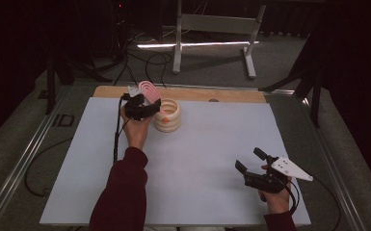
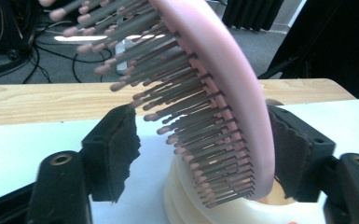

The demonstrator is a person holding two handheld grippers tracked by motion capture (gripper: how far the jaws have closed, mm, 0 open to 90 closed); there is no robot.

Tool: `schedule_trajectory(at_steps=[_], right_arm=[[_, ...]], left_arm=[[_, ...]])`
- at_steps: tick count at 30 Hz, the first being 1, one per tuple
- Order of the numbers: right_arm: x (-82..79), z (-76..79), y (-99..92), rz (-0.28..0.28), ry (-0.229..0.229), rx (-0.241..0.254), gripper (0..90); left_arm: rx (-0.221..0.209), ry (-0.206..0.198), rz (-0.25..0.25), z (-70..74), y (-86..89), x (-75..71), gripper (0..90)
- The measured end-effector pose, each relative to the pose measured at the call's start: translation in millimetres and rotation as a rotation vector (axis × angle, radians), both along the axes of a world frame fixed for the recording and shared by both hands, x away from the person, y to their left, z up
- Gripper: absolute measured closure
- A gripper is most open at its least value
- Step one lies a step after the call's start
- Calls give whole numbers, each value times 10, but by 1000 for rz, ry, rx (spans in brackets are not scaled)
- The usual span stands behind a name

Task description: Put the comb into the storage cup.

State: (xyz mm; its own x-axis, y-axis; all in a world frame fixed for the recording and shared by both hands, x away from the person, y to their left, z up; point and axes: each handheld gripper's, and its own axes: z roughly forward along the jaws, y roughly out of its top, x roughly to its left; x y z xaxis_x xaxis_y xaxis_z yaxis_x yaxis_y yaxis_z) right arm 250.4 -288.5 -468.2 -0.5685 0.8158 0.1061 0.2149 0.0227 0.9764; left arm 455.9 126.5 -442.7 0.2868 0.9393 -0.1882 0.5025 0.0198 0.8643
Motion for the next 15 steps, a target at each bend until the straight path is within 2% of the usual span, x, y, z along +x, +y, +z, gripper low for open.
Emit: schedule_trajectory(at_steps=[7, 15], right_arm=[[-4, 4, -1, -1, -3, 0, 113], [0, 2, 4, 0, 0, 0, 113]], left_arm=[[17, -14, 1, 27, 24, -25, 203], [21, -17, -6, 61, 56, -41, 157]])
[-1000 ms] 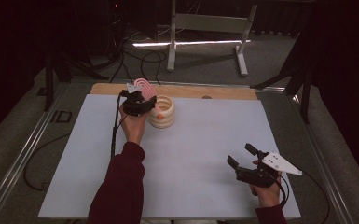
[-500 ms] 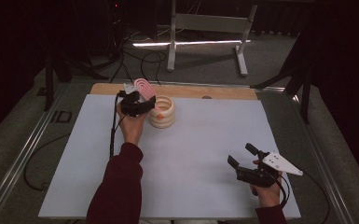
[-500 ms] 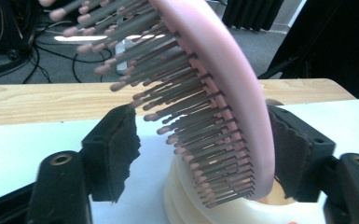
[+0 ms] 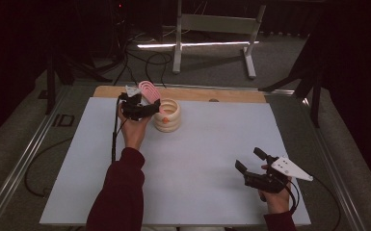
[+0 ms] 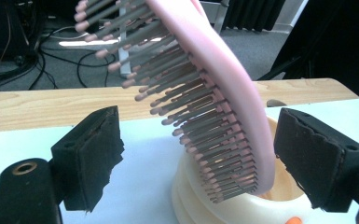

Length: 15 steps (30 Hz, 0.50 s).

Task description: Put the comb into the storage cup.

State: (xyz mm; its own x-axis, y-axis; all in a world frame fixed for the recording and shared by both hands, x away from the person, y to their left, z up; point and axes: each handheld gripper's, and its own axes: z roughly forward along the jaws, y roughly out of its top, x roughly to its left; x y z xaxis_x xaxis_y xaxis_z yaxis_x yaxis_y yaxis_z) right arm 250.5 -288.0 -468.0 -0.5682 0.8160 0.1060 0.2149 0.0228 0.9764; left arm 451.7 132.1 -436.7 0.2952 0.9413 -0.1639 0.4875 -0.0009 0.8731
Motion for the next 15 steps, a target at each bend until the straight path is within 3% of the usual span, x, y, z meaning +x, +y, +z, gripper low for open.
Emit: schedule_trajectory(at_steps=[7, 15], right_arm=[[-1, 1, 4, 2, -2, -3, 113], [-4, -2, 12, 3, 1, -3, 113]], left_arm=[[8, -1, 1, 37, 39, -22, 137], [10, 0, -15, 65, 73, -61, 44]])
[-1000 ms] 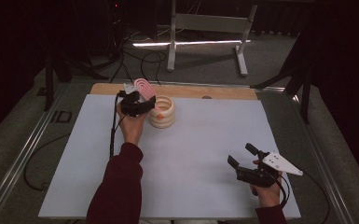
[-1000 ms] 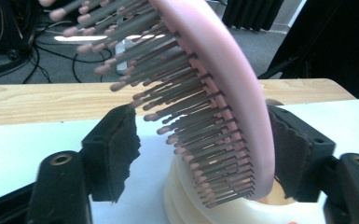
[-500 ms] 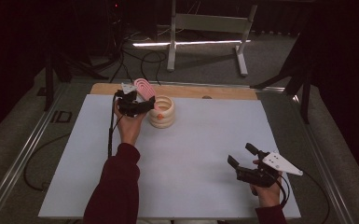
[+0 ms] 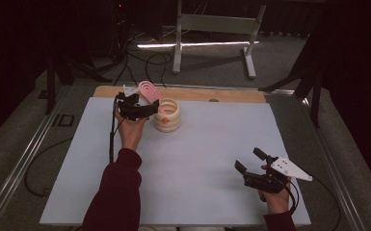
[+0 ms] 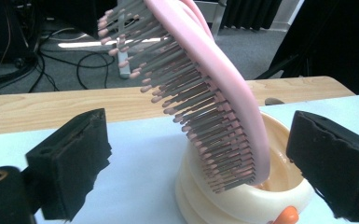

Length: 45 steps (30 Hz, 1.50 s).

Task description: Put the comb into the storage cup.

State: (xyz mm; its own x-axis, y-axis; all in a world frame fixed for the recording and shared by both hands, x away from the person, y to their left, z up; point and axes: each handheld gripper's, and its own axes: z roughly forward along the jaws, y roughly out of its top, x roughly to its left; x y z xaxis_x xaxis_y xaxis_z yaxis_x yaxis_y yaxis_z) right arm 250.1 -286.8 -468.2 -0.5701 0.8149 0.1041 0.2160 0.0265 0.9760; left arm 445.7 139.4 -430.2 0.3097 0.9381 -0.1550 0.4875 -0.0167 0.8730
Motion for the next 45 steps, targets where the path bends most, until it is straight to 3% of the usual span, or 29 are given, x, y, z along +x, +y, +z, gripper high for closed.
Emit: schedule_trajectory(at_steps=[6, 14, 19, 23, 33, 37, 45], right_arm=[[0, -1, 5, 1, 1, 0, 113], [2, -3, 3, 0, -1, -3, 113], [10, -7, 1, 1, -3, -9, 113], [14, -14, 15, 1, 1, -13, 112], [28, -9, 39, -25, 6, -52, 94], [36, -11, 58, -25, 2, -64, 94], [37, -11, 75, -21, 2, -66, 94]], left_arm=[[40, -6, -12, 27, 13, -33, 4], [42, -26, -28, 64, 14, -76, 2], [74, -28, -42, 78, 15, -112, 2], [74, -31, -45, 86, 48, -142, 2], [97, -72, -67, 188, 104, -268, 1], [109, -97, -81, 254, 127, -340, 2], [112, -95, -145, 278, 140, -413, 2]])
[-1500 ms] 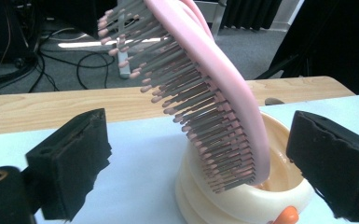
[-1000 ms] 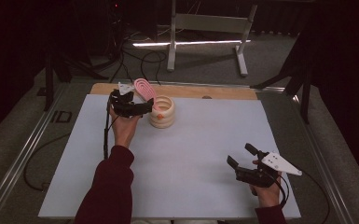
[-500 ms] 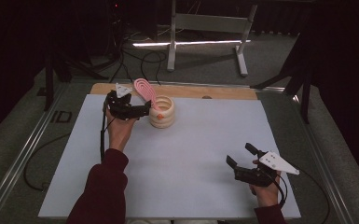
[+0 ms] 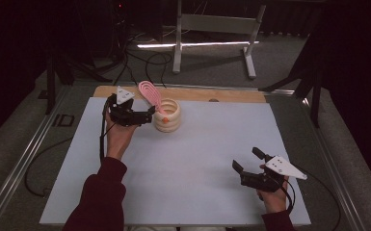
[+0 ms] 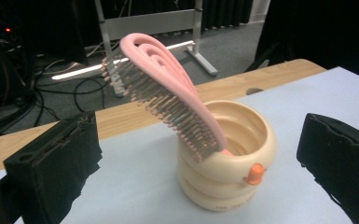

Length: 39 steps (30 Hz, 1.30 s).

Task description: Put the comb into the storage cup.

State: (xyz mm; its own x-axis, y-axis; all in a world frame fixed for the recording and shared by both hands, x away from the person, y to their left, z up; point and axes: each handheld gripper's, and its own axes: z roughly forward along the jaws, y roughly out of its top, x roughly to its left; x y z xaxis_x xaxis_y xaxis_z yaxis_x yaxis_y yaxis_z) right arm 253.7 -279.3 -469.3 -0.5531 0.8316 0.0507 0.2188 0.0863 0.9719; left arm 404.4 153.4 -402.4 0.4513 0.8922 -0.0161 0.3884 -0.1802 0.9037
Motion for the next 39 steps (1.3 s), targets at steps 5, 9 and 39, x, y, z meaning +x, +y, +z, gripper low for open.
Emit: schedule_trajectory(at_steps=[5, 9, 39], right_arm=[[0, -3, 8, 2, 2, -3, 94], [4, -6, 15, 4, 0, -4, 95], [19, -9, 8, -2, 1, 5, 94]], left_arm=[[9, 1, -30, -8, 3, -39, 2], [18, 2, -50, -21, 24, -83, 2], [34, -38, -126, -67, 195, -392, 2]])
